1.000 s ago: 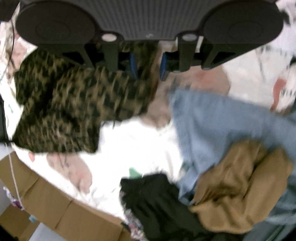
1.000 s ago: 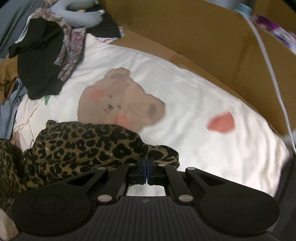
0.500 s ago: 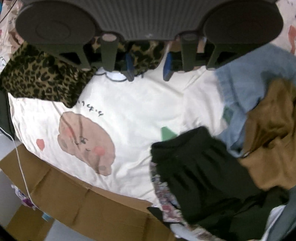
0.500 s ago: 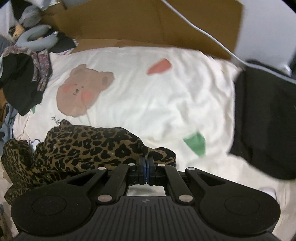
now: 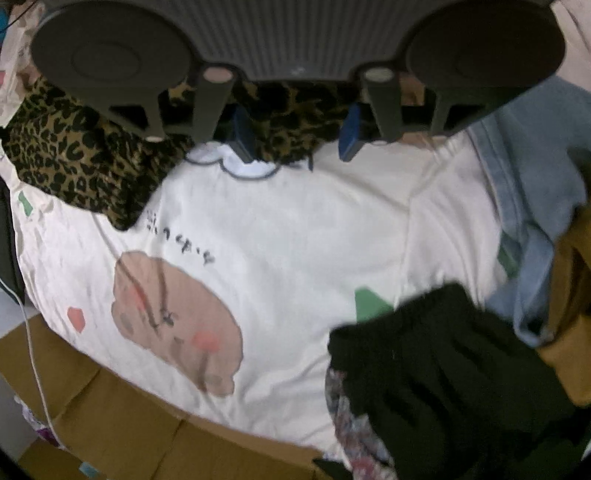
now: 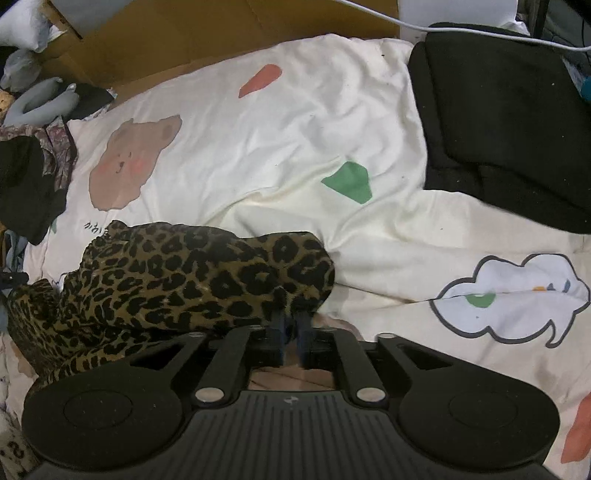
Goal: Fold clothes
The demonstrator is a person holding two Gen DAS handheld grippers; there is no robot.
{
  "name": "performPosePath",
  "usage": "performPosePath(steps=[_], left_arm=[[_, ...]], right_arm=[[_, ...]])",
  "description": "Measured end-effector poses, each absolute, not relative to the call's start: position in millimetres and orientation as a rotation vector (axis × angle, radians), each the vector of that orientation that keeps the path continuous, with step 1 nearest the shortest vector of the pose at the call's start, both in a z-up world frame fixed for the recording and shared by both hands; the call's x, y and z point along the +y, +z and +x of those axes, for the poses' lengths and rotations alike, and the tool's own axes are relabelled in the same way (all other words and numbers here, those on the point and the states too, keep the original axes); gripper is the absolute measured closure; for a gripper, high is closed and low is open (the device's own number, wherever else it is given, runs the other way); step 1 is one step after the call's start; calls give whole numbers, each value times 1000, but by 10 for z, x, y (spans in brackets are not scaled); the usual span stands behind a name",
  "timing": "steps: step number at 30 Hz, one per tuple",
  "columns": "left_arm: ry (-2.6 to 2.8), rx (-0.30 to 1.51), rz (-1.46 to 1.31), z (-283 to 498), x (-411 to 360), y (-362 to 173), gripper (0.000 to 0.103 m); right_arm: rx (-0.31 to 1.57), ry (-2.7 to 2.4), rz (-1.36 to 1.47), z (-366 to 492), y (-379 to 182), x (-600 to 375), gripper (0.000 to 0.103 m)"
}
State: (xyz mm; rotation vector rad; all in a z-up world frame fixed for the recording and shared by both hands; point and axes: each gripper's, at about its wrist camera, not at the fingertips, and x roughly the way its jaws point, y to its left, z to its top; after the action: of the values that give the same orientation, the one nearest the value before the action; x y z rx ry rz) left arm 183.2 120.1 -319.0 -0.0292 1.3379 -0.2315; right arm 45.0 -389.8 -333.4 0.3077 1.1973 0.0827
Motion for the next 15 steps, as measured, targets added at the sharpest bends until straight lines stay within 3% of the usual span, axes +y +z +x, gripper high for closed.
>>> performPosePath(steps=[3, 15], left_arm=[[-240, 1374, -10, 1760, 1193, -3254, 41], [-262, 1469, -17, 1392, 1345, -3469, 37]], right_arm=[[1158, 71, 274, 485, -3217, -3947, 65], [1084, 307, 204, 1275, -3082, -3313, 59]])
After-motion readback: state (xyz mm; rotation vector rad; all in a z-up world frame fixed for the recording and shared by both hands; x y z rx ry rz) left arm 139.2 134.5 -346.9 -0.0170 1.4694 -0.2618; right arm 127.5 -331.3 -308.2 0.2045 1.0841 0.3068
